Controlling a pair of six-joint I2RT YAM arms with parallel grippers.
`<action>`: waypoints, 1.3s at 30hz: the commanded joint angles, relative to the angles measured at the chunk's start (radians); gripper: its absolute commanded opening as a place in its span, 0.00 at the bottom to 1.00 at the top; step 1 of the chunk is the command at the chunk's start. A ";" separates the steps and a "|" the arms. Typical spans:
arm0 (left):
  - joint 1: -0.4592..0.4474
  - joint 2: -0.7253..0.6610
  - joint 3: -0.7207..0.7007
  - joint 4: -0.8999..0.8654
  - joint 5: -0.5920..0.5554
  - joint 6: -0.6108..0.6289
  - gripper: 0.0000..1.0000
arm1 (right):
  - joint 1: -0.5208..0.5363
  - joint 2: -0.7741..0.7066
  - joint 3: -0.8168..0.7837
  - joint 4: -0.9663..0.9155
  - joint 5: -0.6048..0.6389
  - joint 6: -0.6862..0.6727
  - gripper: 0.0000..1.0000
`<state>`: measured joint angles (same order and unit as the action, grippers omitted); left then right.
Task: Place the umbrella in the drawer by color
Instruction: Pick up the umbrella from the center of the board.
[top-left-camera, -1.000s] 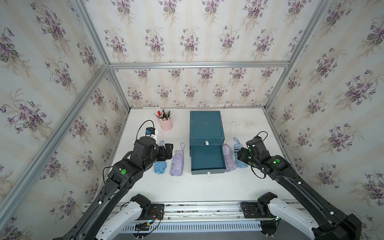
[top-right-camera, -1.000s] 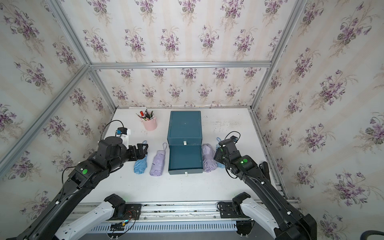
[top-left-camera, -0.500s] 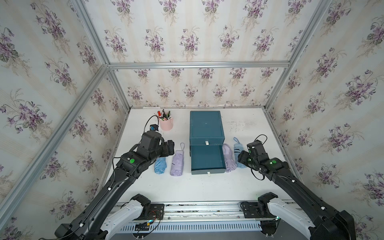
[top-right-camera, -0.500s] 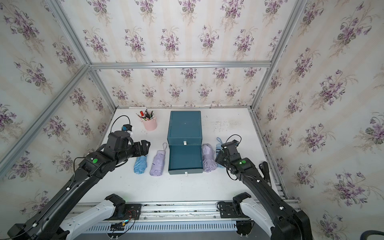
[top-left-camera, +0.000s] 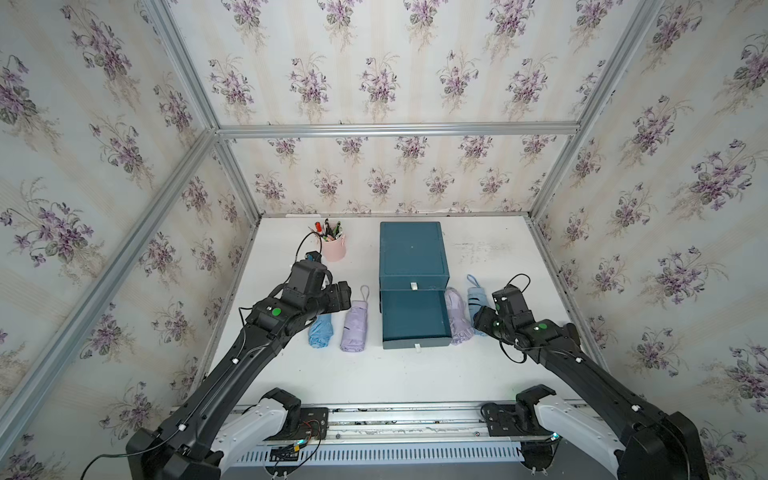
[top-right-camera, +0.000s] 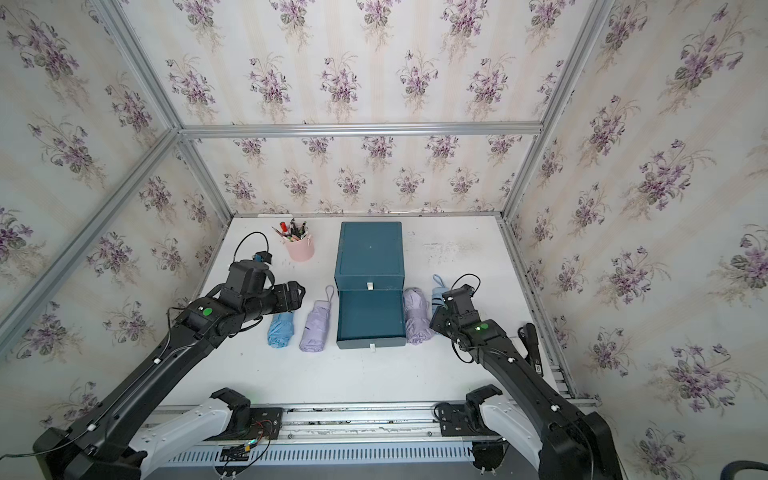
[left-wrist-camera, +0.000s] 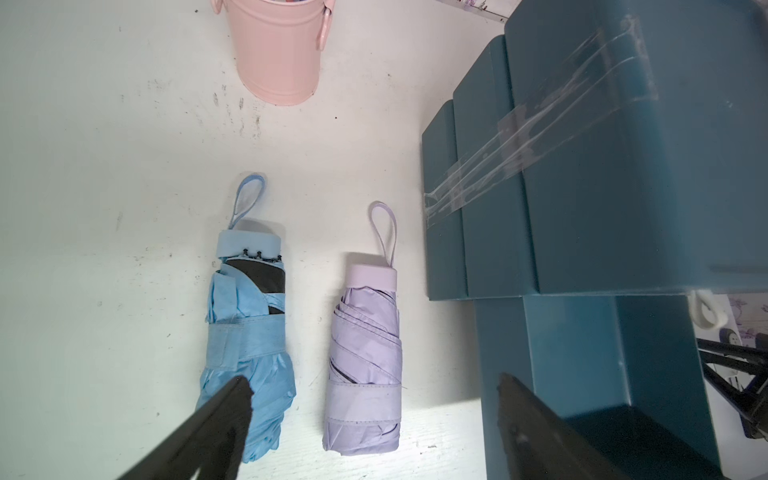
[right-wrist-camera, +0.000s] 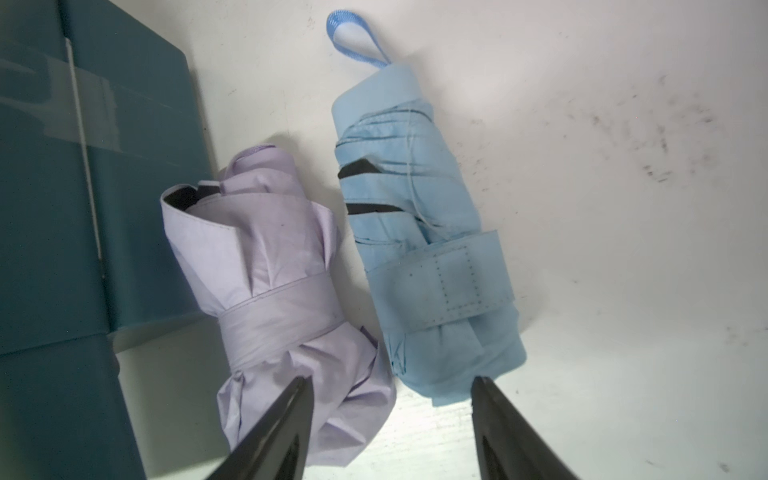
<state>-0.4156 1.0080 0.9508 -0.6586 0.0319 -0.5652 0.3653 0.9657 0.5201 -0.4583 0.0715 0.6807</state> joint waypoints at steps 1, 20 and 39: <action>0.002 0.013 -0.001 0.030 0.067 -0.011 0.89 | 0.000 0.025 -0.008 0.047 -0.030 -0.002 0.63; 0.021 -0.002 -0.082 0.090 0.157 -0.026 0.88 | 0.001 0.120 0.011 0.064 -0.120 -0.001 0.57; 0.020 -0.023 -0.093 0.103 0.204 -0.016 0.87 | -0.100 0.289 0.232 -0.020 0.006 -0.081 0.71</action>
<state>-0.3962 0.9905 0.8490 -0.5617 0.2317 -0.6010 0.2909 1.2125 0.7414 -0.4896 0.1345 0.6491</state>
